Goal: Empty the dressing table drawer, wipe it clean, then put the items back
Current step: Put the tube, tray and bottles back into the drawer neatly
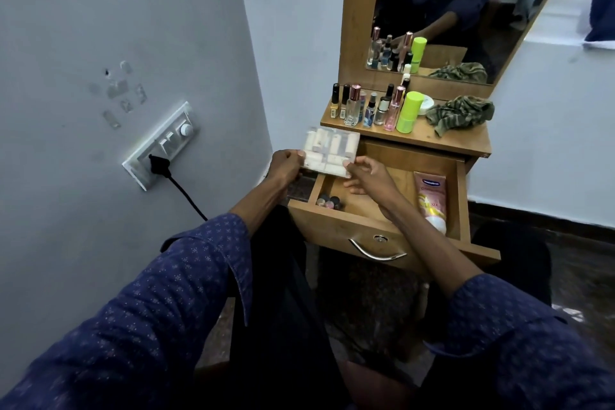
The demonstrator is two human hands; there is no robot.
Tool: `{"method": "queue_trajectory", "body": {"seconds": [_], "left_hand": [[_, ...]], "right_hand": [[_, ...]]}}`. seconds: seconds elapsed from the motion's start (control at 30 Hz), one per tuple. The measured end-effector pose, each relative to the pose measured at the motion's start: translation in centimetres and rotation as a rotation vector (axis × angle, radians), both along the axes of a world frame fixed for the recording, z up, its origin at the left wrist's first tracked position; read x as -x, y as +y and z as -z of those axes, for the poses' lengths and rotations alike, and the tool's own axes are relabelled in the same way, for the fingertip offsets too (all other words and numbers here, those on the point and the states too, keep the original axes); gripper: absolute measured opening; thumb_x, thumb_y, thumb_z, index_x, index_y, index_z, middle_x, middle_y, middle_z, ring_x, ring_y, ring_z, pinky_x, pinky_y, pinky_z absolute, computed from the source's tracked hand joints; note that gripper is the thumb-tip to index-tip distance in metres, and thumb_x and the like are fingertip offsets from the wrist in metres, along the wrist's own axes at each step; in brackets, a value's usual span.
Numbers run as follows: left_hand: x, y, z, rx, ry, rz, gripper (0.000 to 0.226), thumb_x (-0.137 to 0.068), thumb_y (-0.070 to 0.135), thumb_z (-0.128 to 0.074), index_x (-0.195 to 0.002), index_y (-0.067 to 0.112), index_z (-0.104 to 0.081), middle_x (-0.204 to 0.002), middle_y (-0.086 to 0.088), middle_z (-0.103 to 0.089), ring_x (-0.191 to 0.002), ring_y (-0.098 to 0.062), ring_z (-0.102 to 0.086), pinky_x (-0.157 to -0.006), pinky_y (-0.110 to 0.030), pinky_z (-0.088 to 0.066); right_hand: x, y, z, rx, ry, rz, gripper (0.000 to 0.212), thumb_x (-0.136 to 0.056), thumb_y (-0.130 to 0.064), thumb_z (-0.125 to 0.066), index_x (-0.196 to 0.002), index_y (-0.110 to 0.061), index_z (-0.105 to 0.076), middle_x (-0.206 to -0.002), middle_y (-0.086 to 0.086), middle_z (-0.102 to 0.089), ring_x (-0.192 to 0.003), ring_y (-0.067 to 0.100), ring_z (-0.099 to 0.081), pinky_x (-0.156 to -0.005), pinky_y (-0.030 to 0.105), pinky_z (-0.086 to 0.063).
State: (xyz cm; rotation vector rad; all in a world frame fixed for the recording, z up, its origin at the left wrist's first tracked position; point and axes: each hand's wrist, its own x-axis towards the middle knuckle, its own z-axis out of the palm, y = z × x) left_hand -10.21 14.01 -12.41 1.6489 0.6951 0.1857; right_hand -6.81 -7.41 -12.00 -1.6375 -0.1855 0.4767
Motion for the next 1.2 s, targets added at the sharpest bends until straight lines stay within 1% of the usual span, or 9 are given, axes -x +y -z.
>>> {"method": "queue_trajectory", "body": {"seconds": [0.13, 0.27, 0.53, 0.8, 0.9, 1.0, 1.07, 1.13, 1.2], "left_hand": [[-0.5, -1.9, -0.6, -0.048, -0.041, 0.092, 0.024, -0.105, 0.018, -0.059, -0.118, 0.003, -0.073, -0.111, -0.010, -0.074, -0.092, -0.021, -0.072, -0.058, -0.021, -0.057], [-1.4, -3.5, -0.6, -0.289, -0.077, 0.135, 0.025, -0.103, 0.019, -0.063, -0.125, 0.009, -0.071, -0.122, -0.004, -0.069, -0.108, -0.016, -0.063, -0.093, -0.030, -0.056], [-1.8, -4.9, 0.4, -0.756, -0.083, 0.337, 0.033, -0.093, 0.023, -0.072, -0.124, 0.017, -0.067, -0.131, -0.008, -0.056, -0.124, -0.024, -0.051, -0.104, -0.034, -0.045], [-1.0, -5.5, 0.6, -1.079, -0.026, 0.457, 0.056, -0.088, 0.033, -0.077, -0.136, 0.013, -0.057, -0.137, -0.012, -0.047, -0.126, -0.031, -0.042, -0.099, -0.042, -0.045], [-1.0, -5.9, 0.6, -1.153, -0.013, 0.471, 0.055, -0.086, 0.036, -0.077, -0.133, 0.015, -0.059, -0.133, -0.012, -0.047, -0.123, -0.031, -0.042, -0.095, -0.043, -0.045], [-1.0, -5.9, 0.6, -1.161, 0.012, 0.472, 0.055, -0.085, 0.035, -0.078, -0.132, 0.015, -0.060, -0.133, -0.012, -0.046, -0.123, -0.032, -0.041, -0.095, -0.044, -0.045], [-1.0, -5.9, 0.6, -1.168, 0.004, 0.477, 0.053, -0.084, 0.035, -0.080, -0.129, 0.015, -0.061, -0.134, -0.012, -0.045, -0.123, -0.032, -0.042, -0.095, -0.044, -0.046], [-0.9, -6.0, 0.6, -1.178, -0.001, 0.479, 0.051, -0.083, 0.037, -0.081, -0.126, 0.016, -0.063, -0.134, -0.012, -0.045, -0.123, -0.032, -0.042, -0.095, -0.044, -0.046], [-0.9, -6.1, 0.7, -1.188, 0.016, 0.485, 0.053, -0.083, 0.038, -0.082, -0.127, 0.016, -0.062, -0.135, -0.011, -0.044, -0.124, -0.032, -0.041, -0.098, -0.045, -0.048]], "right_hand": [[-0.5, -0.8, -0.1, -0.030, 0.094, 0.127, 0.007, -0.103, -0.024, -0.064, -0.108, -0.019, -0.064, -0.074, -0.006, -0.075, -0.069, 0.012, -0.068, -0.069, 0.025, -0.057], [-1.0, -2.5, -0.1, -0.074, 0.208, 0.199, 0.006, -0.103, -0.019, -0.063, -0.098, -0.021, -0.062, -0.055, -0.009, -0.066, -0.067, 0.015, -0.063, -0.067, 0.026, -0.057], [-2.3, -5.0, 1.3, 0.033, 0.245, 0.404, 0.018, -0.103, -0.023, -0.065, -0.088, -0.019, -0.055, -0.078, 0.005, -0.062, -0.063, 0.010, -0.060, -0.054, 0.019, -0.053], [-3.9, -2.9, 3.0, 0.185, 0.287, 0.340, 0.017, -0.103, -0.027, -0.065, -0.104, -0.014, -0.053, -0.086, 0.003, -0.063, -0.065, 0.011, -0.060, -0.038, 0.014, -0.048], [-4.4, -2.2, 3.6, 0.172, 0.277, 0.342, 0.030, -0.100, -0.024, -0.069, -0.117, -0.014, -0.046, -0.108, 0.009, -0.063, -0.072, 0.013, -0.061, -0.039, 0.016, -0.050], [-4.8, -1.8, 3.7, 0.204, 0.269, 0.331, 0.036, -0.101, -0.023, -0.069, -0.125, -0.010, -0.045, -0.115, 0.012, -0.061, -0.077, 0.015, -0.063, -0.040, 0.018, -0.052], [-4.9, -1.8, 3.8, 0.202, 0.261, 0.328, 0.043, -0.101, -0.023, -0.069, -0.133, -0.006, -0.045, -0.124, 0.014, -0.061, -0.091, 0.019, -0.064, -0.041, 0.019, -0.053], [-4.9, -1.8, 4.0, 0.193, 0.253, 0.325, 0.038, -0.101, -0.020, -0.068, -0.128, -0.007, -0.045, -0.127, 0.015, -0.060, -0.097, 0.022, -0.064, -0.052, 0.024, -0.059], [-4.7, -2.0, 4.2, 0.167, 0.226, 0.326, 0.029, -0.100, -0.017, -0.069, -0.114, -0.011, -0.044, -0.125, 0.017, -0.060, -0.086, 0.021, -0.064, -0.058, 0.027, -0.059]]}}
